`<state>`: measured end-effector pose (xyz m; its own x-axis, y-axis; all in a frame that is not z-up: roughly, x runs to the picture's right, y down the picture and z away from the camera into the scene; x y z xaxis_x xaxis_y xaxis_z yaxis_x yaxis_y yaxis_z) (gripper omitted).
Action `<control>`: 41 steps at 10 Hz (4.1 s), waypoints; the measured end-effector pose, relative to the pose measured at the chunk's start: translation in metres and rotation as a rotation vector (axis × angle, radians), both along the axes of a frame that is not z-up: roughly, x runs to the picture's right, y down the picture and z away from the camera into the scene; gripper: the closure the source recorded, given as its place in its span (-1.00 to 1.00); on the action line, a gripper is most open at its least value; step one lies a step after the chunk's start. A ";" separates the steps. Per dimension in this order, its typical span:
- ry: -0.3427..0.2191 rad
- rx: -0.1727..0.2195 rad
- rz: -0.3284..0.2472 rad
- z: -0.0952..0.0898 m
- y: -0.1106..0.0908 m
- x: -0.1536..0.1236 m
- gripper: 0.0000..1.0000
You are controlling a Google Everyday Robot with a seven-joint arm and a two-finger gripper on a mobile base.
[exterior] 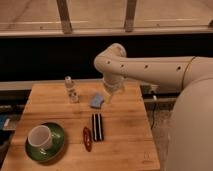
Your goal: Push the eraser across the table
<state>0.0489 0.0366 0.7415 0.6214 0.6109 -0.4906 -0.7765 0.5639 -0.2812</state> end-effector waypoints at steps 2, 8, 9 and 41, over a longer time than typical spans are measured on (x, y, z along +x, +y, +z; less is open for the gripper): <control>0.000 0.000 0.000 0.000 0.000 0.000 -0.28; 0.000 0.000 0.000 0.000 0.000 0.000 -0.28; 0.000 0.000 0.000 0.000 0.000 0.000 -0.28; 0.019 -0.272 0.022 0.102 0.133 -0.020 1.00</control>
<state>0.0294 0.1695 0.8434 0.5985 0.4685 -0.6498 -0.7943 0.4528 -0.4051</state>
